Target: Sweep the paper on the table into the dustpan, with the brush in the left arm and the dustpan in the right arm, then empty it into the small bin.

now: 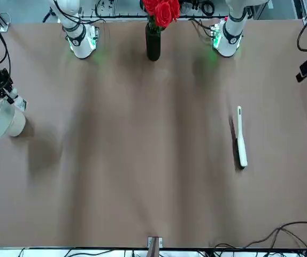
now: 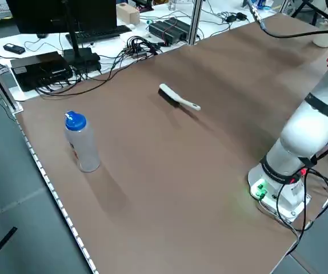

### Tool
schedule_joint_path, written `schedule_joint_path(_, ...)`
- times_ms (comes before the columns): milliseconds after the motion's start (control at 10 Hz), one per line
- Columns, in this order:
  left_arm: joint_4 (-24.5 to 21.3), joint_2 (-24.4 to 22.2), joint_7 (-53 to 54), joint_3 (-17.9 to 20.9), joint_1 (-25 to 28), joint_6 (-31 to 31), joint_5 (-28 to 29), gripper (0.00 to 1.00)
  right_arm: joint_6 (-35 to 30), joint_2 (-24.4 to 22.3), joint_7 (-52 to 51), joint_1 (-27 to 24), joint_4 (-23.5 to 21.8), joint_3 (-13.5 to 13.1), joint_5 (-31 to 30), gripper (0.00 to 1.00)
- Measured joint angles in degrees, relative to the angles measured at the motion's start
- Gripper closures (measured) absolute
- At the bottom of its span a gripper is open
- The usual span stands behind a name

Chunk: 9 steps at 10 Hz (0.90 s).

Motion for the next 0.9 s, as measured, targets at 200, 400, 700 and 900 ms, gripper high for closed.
schedule_joint_path(200,0.0,0.0,0.0,-0.1,0.0,0.0,0.0,0.0,0.0,0.0,0.0,0.0,0.0,0.0,0.1,0.67)
schedule_joint_path(400,0.0,0.0,0.0,-0.1,0.0,0.0,0.0,0.0,0.0,0.0,0.0,0.0,0.0,0.0,0.2,0.67)
schedule_joint_path(700,0.0,0.0,0.0,0.1,0.0,0.0,0.0,0.0,0.1,-0.1,-0.4,-0.1,0.0,0.5,0.2,0.67)
schedule_joint_path(900,0.0,0.0,0.0,0.2,0.1,0.0,0.0,0.0,1.1,-0.5,-1.2,0.0,0.7,7.2,-0.7,0.67)
